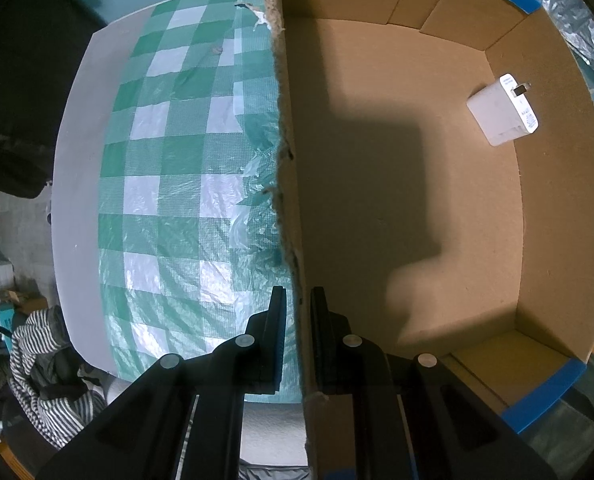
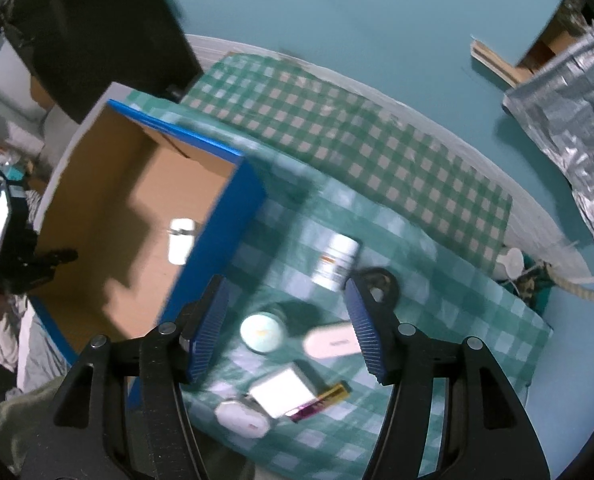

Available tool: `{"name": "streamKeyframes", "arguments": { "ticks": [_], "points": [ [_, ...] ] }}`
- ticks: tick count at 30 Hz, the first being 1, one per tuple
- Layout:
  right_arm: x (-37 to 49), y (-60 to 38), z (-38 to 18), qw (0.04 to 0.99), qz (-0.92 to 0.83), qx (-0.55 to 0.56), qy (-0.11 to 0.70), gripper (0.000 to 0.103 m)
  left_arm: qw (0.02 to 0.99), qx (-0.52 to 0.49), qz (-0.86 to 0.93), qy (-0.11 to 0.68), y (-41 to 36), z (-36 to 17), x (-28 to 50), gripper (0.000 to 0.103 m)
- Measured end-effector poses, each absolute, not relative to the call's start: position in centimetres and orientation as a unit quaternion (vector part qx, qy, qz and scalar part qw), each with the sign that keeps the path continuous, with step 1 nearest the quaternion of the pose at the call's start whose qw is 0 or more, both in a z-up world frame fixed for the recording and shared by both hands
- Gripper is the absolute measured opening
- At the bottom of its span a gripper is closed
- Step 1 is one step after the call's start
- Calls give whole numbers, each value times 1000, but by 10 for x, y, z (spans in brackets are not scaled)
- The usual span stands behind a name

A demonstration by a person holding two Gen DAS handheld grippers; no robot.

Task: Organize rigid objects
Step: 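Move the right gripper back to the black round fan and grasp it, then carry the black fan into the box and release it beside the adapter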

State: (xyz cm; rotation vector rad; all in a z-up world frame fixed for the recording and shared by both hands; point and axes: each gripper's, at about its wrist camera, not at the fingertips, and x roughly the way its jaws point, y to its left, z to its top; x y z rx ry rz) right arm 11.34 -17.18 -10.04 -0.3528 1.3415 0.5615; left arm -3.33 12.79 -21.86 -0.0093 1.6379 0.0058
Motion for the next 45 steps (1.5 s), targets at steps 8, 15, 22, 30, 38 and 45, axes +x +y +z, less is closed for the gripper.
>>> {"name": "streamKeyframes", "arguments": {
  "ticks": [8,15,22,30,38,45],
  "points": [
    [131,-203,-132,726,232,-154,629,62,683,-2,5,730,130,-218,-35,12],
    [144,-222,-180,710,218,-164,649,64,684,-4,4,730,130,-218,-37,12],
    [147,-232,-215,705,216,-167,655,64,685,0,3,729,125,-218,-38,12],
    [149,-224,-234,705,207,-188,652,66,682,-3,3,731,125,-222,-39,12],
    [150,-222,-246,704,199,-196,653,64,680,-2,5,733,127,-222,-38,12],
    [150,-224,-246,710,194,-186,651,62,680,-2,5,734,130,-223,-38,12]
  ]
}}
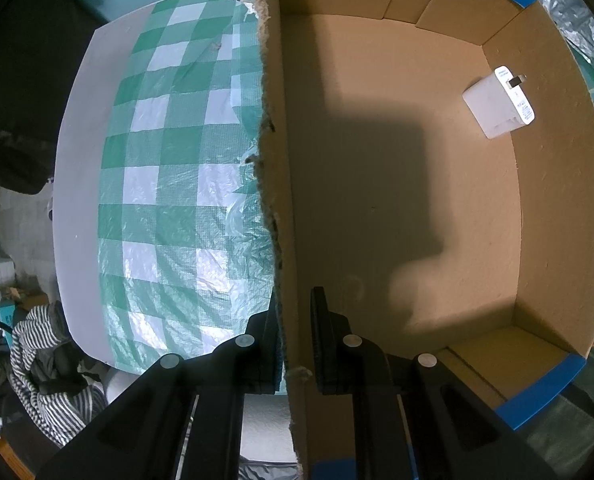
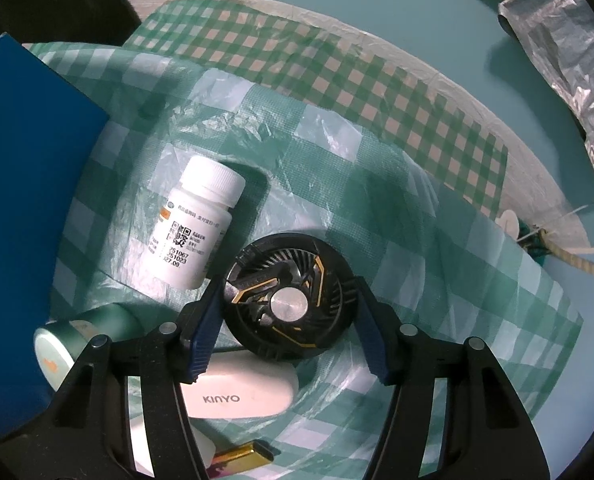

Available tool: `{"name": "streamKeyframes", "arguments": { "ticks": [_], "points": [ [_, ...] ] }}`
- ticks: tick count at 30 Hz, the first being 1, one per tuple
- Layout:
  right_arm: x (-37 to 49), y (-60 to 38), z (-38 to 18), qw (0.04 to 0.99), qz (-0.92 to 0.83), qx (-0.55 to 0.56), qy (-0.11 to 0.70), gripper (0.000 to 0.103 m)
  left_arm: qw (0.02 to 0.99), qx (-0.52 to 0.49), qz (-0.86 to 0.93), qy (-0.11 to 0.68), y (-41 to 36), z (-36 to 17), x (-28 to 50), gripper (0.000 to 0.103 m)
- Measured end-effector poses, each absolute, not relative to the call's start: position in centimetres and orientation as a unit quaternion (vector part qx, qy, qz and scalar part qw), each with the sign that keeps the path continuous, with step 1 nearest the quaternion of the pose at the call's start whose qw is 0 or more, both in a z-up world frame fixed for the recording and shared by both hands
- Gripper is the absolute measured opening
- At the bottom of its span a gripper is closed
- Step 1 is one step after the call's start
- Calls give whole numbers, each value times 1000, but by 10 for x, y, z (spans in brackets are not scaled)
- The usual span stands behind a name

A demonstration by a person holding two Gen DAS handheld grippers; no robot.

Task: Organize rigid objects
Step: 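Carry the black fan into the box and release it beside the adapter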

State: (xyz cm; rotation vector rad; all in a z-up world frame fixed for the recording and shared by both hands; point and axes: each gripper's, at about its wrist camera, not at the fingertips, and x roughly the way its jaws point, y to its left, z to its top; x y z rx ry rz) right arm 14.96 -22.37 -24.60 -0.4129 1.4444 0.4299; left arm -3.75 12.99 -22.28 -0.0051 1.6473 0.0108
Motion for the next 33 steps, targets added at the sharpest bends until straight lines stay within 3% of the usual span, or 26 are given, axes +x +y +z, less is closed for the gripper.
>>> {"name": "streamKeyframes", "arguments": {
  "ticks": [22,33],
  "points": [
    [132,-233,-208,730,190,-144,641,62,684,6,-2,730,126,-216,-38,12],
    [113,-209,-161,733,227,-131,628,62,683,12,-4,731,118,-218,-41,12]
  ]
}}
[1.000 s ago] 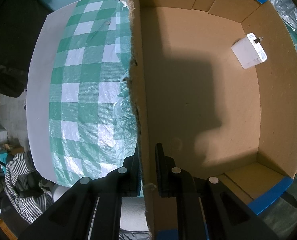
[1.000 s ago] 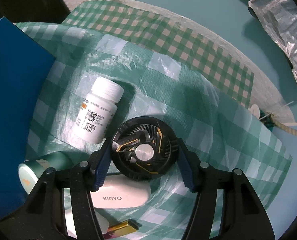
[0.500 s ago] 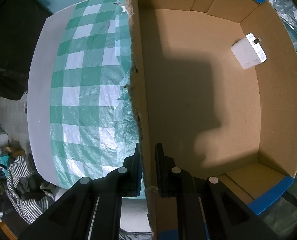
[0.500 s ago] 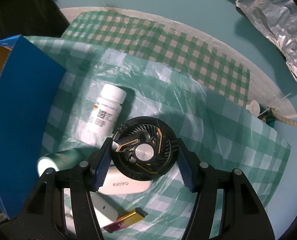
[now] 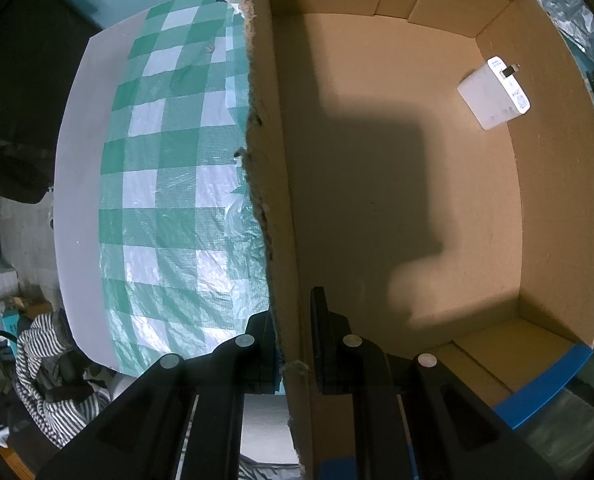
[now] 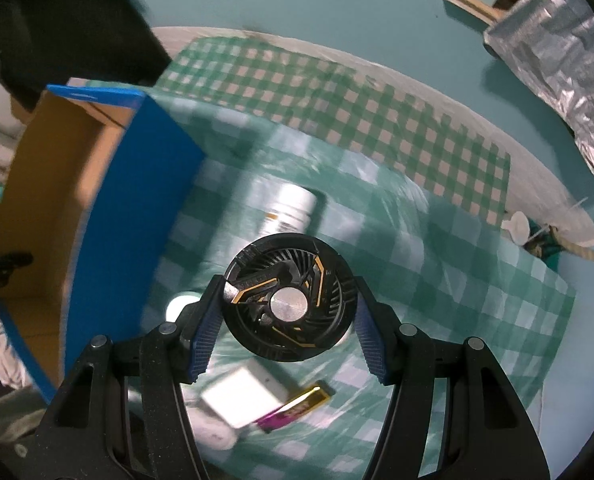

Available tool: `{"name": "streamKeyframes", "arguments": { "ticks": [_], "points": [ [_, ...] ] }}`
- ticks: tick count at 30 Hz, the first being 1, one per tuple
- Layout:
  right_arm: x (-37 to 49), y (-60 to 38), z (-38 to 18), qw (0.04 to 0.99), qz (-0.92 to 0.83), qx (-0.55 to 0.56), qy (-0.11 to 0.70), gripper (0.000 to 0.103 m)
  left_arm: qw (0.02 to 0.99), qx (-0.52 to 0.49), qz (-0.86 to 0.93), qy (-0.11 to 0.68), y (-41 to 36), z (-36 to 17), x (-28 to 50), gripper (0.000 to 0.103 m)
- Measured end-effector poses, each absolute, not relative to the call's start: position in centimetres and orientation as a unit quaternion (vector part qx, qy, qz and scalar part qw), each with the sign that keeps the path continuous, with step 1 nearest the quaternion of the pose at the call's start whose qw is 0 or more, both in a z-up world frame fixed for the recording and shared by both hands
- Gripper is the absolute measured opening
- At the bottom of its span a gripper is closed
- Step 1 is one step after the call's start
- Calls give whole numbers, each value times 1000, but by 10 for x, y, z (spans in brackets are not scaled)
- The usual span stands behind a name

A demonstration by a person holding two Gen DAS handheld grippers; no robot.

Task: Organize rigid objects
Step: 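Carry the black fan into the box and release it beside the adapter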

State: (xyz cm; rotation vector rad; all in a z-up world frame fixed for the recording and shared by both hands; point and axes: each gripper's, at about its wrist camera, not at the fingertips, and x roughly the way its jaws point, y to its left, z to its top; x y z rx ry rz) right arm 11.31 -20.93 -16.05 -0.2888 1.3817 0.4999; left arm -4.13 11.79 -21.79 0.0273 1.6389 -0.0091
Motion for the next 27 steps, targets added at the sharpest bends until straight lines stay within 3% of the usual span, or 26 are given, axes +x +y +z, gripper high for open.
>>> {"name": "streamKeyframes", "arguments": {
  "ticks": [13,27],
  "points": [
    [108,-149,-119,727,290,-155,603,62,683,11,-7,730,116,-220,-43,12],
    [118,-78,-120,708,333,-191,593,62,686,11,-11,727,116,-220,-45,12]
  ]
}}
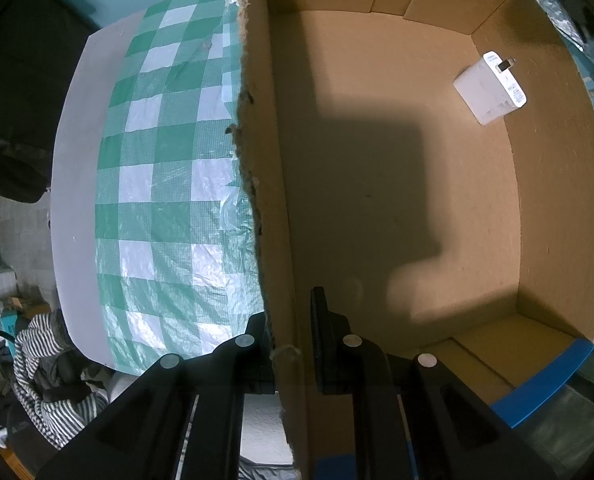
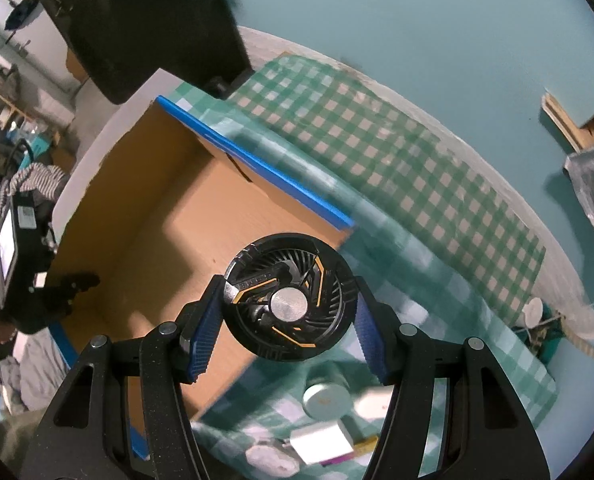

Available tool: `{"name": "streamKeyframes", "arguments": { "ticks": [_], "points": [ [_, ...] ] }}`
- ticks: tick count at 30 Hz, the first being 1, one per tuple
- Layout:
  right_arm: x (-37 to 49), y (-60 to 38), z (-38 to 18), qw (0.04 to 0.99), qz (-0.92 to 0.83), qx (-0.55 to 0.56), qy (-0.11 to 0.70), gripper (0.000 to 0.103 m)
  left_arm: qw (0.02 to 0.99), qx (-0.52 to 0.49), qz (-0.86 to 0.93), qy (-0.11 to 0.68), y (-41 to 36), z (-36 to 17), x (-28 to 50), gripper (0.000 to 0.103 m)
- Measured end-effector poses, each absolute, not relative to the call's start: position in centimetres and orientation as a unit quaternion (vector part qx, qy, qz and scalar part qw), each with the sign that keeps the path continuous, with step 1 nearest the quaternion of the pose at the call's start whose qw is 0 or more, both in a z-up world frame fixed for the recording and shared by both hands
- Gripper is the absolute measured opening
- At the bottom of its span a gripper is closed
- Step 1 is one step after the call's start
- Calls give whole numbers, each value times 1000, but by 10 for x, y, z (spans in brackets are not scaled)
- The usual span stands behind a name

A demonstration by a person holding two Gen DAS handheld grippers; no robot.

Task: Organize rigid objects
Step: 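Carry the black fan into the box and release it beside the adapter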

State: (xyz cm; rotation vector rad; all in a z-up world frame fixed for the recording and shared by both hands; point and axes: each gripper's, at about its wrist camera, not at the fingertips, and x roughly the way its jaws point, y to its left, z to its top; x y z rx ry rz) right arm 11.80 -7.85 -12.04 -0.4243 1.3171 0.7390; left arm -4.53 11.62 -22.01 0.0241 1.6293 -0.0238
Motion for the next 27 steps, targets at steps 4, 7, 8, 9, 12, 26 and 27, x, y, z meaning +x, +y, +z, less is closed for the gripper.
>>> {"name": "streamKeyframes", "arguments": {
  "ticks": [4,7,8,9,12,26,27],
  "points": [
    [123,-66,-127,702,333,-195,598,62,686,10,-10,727,116,-220,-45,12],
    [125,-59,-134,697,333,-200,603,62,687,8,-10,727,117,-220,-46,12],
    [125,-57,-136,696,331,-202,605,62,687,8,-11,727,117,-220,-45,12],
    [127,-55,-139,694,329,-203,607,62,686,8,-11,727,118,-221,-46,12],
    [128,-49,-144,691,330,-204,610,62,685,9,-11,728,119,-221,-45,12],
    [128,-36,-164,683,318,-218,621,62,685,7,-10,728,122,-222,-45,12],
    [128,-35,-164,682,318,-219,621,62,685,6,-9,729,122,-222,-45,12]
  ]
}}
